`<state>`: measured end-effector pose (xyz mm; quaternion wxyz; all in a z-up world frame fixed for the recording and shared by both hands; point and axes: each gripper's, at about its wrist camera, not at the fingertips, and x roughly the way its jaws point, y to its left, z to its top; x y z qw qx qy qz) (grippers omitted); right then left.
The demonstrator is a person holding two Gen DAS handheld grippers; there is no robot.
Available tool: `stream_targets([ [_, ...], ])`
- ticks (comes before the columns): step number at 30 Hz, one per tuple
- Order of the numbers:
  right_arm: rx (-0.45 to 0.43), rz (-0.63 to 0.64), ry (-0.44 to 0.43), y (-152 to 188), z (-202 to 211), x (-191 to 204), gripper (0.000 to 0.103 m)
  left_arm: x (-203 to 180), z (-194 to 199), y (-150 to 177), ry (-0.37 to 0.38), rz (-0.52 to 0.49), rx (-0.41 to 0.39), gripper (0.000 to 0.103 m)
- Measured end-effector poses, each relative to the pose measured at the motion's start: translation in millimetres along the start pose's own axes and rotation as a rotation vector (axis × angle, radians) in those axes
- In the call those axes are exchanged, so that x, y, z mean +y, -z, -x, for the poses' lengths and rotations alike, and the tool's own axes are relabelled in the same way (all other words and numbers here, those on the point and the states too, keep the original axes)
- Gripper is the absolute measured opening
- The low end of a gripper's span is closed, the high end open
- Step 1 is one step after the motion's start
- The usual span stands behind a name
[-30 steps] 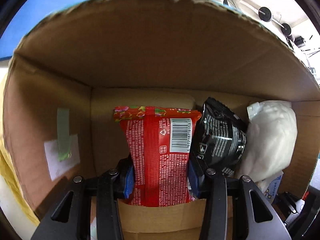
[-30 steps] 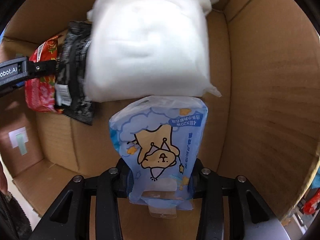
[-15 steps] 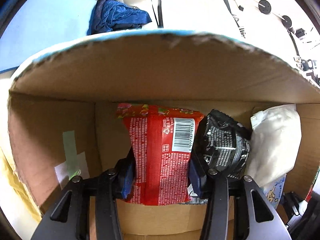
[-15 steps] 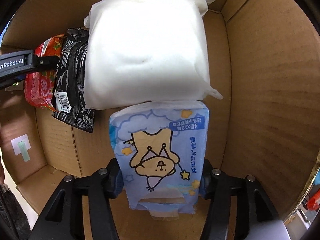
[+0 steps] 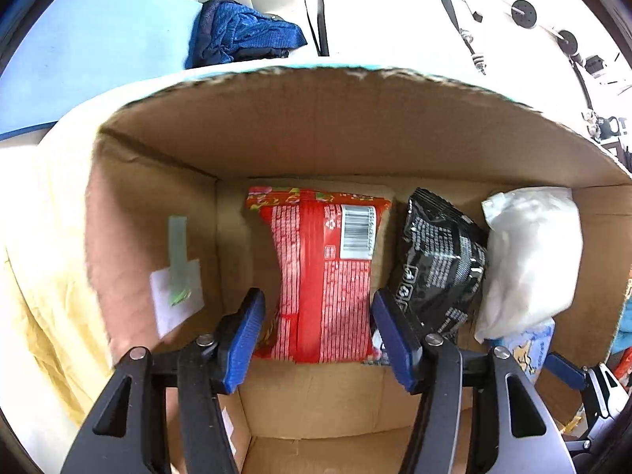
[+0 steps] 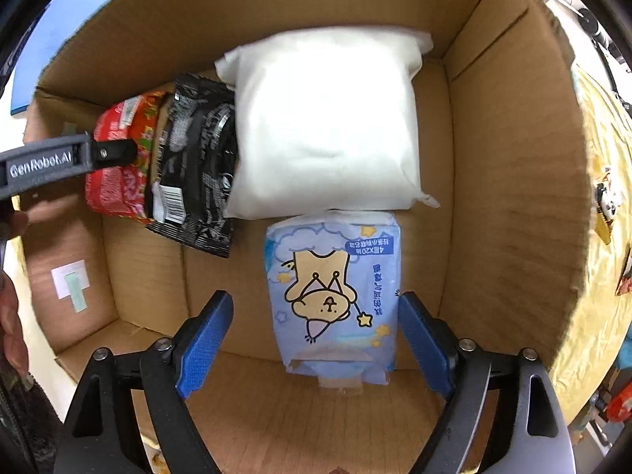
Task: Organize snacks
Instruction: 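Carry both items into the box and open both grippers to release them, then lift both grippers out of the box and move toward the chip bags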
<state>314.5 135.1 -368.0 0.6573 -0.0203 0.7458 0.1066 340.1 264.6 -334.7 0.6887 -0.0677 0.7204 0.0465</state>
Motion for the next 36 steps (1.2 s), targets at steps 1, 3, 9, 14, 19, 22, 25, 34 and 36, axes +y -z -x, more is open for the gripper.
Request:
stream_targets([
  [1, -0.005, -0.002, 0.000, 0.0, 2.6, 0.5, 0.087, 2.7, 3.4, 1.7, 0.004, 0.002, -0.003, 0.057],
  [3, -0.015, -0.001, -0.004, 4.3, 10.1, 1.7, 0.087, 1.2, 10.8, 8.9, 0.000, 0.002, -0.014, 0.057],
  [9, -0.059, 0.000, -0.005, 14.5, 33.7, 11.9, 0.093, -2.9, 34.0, 34.8, 0.018, -0.007, -0.068, 0.070],
  [14, -0.098, 0.013, -0.001, 22.5, 49.9, 15.4, 0.099, -3.9, 59.6, 61.3, 0.030, 0.015, -0.142, 0.093],
  [19, -0.142, 0.033, 0.003, 34.1, 76.0, 8.9, 0.099, -8.1, 91.3, 95.7, 0.029, 0.031, -0.219, 0.098],
  [22, -0.174, 0.045, 0.003, 47.8, 87.1, 8.0, 0.103, -9.0, 109.1, 112.7, 0.026, 0.039, -0.270, 0.098],
  [25, -0.204, 0.062, 0.010, 65.3, 108.6, 2.4, 0.103, -12.9, 128.9, 133.1, 0.026, 0.045, -0.311, 0.098],
  [34, -0.271, 0.123, -0.020, 106.8, 147.5, 3.1, 0.103, -17.6, 177.3, 179.3, 0.051, 0.096, -0.398, 0.098],
  [36, -0.284, 0.137, -0.036, 114.3, 156.1, 1.7, 0.103, -22.4, 189.3, 188.1, 0.052, 0.100, -0.420, 0.098],
])
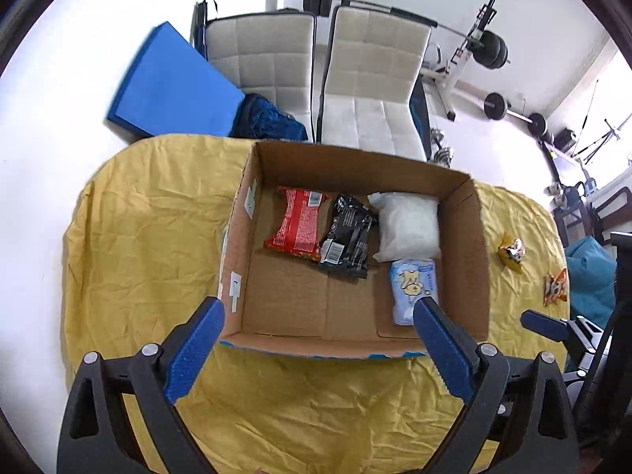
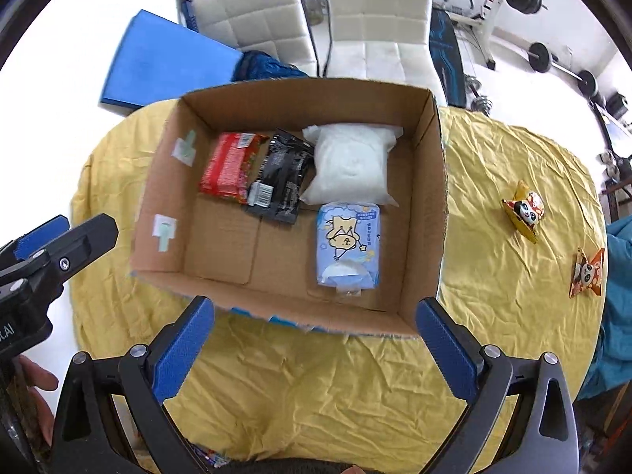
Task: Organize snacks
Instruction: 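Lift both grippers out of the box and move toward the chip bags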
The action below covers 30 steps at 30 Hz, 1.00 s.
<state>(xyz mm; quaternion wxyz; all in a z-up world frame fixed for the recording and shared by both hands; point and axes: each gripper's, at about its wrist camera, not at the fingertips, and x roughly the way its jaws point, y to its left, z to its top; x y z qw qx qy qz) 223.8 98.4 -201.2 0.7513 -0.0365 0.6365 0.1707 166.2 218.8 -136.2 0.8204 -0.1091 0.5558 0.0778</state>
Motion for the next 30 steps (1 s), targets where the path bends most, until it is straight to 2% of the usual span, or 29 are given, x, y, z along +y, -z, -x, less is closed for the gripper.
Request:
stream_targets([
  [8, -0.044, 0.004, -0.067, 15.4, 37.3, -26.4, 0.103, -41.3, 34.1, 6.4, 0.029, -0.014, -0.059, 0.098],
  [13, -0.065, -0.065, -0.072, 24.5, 56.9, -80.2, 0.103, -100.4, 32.1, 7.9, 0.054, -0.087, -0.054, 0.098],
  [18, -0.086, -0.171, -0.017, 31.9, 72.4, -160.4, 0.103, -174.3, 5.7, 4.4, 0.082, -0.175, -0.012, 0.098],
  [25, -0.089, -0.421, 0.066, 43.3, 71.7, -313.7, 0.103, -268.5, -56.0, -13.9, 0.112, -0.233, 0.054, 0.098],
  [27, -0.073, -0.538, 0.047, 47.9, 59.4, -363.1, 0.103, -290.5, -74.6, -21.4, 0.117, -0.235, 0.057, 0.098],
  [30, -0.033, -0.741, -0.021, 55.6, 27.1, -433.3, 0.103, -320.1, -110.5, -35.1, 0.085, -0.250, 0.089, 0.098],
])
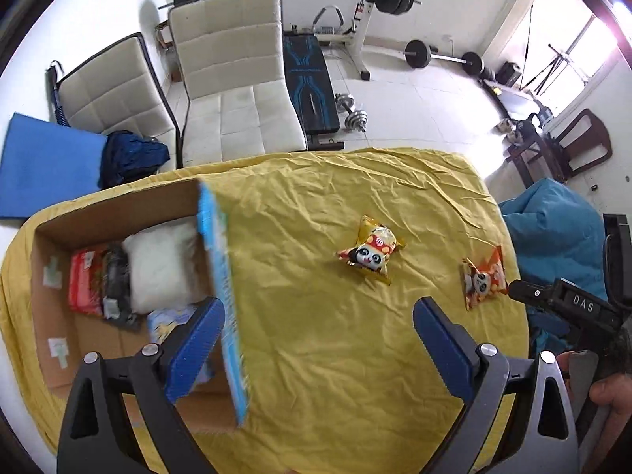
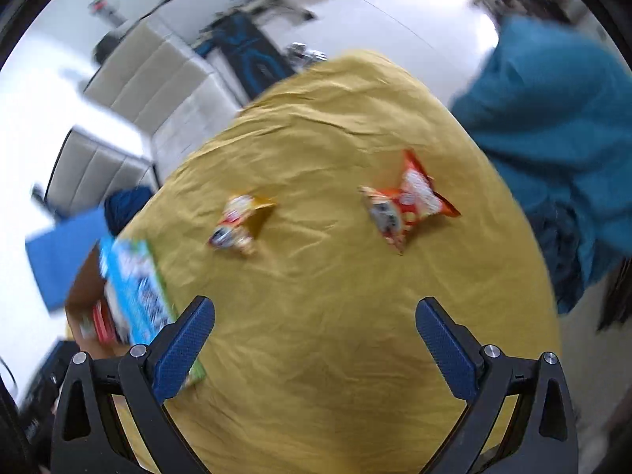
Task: Organize snacks
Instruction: 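Lift both grippers out of the box and move toward the chip bags, then grasp the yellow panda chip bag with the left gripper while the right grasps the orange chip bag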
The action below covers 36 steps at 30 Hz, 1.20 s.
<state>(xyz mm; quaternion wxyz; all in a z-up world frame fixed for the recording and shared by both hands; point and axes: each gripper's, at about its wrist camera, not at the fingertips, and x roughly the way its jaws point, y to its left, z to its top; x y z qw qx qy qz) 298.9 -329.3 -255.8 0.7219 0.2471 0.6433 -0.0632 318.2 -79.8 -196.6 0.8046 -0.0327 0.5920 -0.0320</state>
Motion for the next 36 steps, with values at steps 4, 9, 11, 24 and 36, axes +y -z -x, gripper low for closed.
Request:
stream_targets([
  [4, 0.077, -0.233, -0.055, -37.6, -55.6, -58.8, 0.098, -23.0, -51.8, -24.0, -0.024, -0.023, 0.083, 0.098],
  [9, 0.138, -0.457, -0.154, -57.0, -113.6, -97.2, 0.079, -40.2, -97.3, -36.9, -0.036, -0.049, 0.165, 0.098],
  [11, 0.159, -0.498, -0.159, -62.1, -127.7, -104.2, 0.061, -42.8, -110.4, -40.2, -0.031, -0.055, 0.190, 0.098],
  [24, 0.315, 0.193, 0.174, -57.7, -137.9, -38.0, 0.051, -66.9, -203.0, -49.6, 0.057, -0.169, 0.391, 0.098],
  [36, 0.269, 0.144, 0.154, -70.9, -134.2, -45.8, 0.073, -91.2, -224.3, -36.6, 0.080, -0.187, 0.420, 0.041],
])
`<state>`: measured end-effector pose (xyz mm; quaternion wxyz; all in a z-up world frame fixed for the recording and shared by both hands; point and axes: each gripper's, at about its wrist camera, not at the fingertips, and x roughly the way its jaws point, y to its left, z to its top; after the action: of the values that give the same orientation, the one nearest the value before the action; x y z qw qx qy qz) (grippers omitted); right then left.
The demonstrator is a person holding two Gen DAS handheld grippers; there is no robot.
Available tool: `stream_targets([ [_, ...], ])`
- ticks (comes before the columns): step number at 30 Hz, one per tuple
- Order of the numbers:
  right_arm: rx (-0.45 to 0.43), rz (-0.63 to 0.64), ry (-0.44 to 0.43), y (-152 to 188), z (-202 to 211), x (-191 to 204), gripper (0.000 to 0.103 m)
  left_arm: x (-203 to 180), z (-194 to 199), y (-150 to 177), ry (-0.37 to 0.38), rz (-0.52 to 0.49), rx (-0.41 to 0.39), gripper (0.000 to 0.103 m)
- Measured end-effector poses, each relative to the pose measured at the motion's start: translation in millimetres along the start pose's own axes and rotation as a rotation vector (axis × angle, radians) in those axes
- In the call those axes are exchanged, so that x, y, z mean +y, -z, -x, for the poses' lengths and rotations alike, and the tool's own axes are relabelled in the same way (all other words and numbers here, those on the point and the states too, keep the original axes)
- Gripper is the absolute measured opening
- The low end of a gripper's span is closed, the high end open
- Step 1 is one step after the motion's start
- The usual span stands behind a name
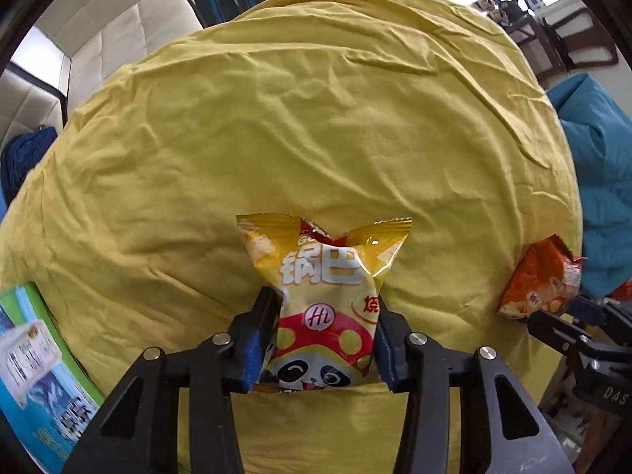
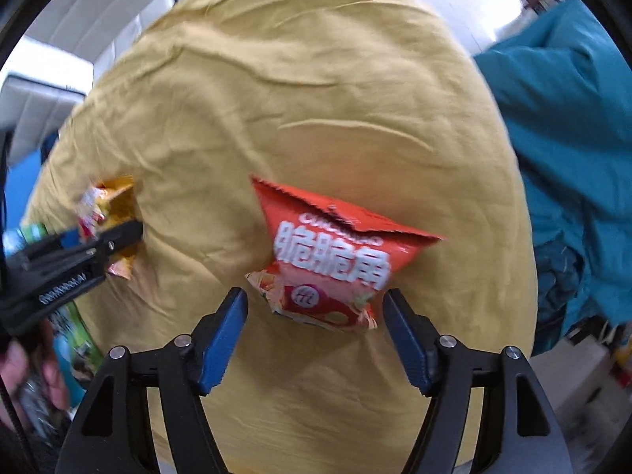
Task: Organize snacks
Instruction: 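Grasp the yellow panda chip bag with the left gripper while the right grasps the orange chip bag, then carry both chip bags into the box and open both grippers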
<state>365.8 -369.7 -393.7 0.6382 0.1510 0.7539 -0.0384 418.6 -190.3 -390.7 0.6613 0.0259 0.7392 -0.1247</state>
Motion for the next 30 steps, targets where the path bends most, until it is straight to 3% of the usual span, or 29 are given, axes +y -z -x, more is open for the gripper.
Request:
stream_targets([
  [3, -0.021, -0.098, -0.059, 3.0, 0.8, -19.1, 0.073, -0.1, 3.9, 13.3, 0.004, 0.046, -0.022, 0.039],
  [4, -0.024, -0.134, -0.090, 3.4, -1.5, -24.6, 0.067, -0.2, 4.1, 16.7, 0.007, 0.057, -0.026, 0.039],
  [5, -0.034, -0.154, -0.116, 4.0, -3.3, -28.0, 0.047, -0.2, 4.2, 20.5, 0.006, 0.067, -0.029, 0.039],
  [12, -0.063, -0.160, -0.087, 10.4, -9.8, -34.4, 0.036, -4.5, 18.1, 68.6, -0.010, 0.071, -0.096, 0.034],
  [22, -0.119, -0.029, -0.098, 41.7, 40.5, 14.5, 0.035, 12.4, 79.8, 123.1, 0.055, 0.102, -0.199, 0.033],
  [30, -0.157, 0.110, -0.138, 90.0, 81.5, 82.0, 0.034, 67.9, 146.2, 177.2, 0.079, 0.166, -0.305, 0.033],
])
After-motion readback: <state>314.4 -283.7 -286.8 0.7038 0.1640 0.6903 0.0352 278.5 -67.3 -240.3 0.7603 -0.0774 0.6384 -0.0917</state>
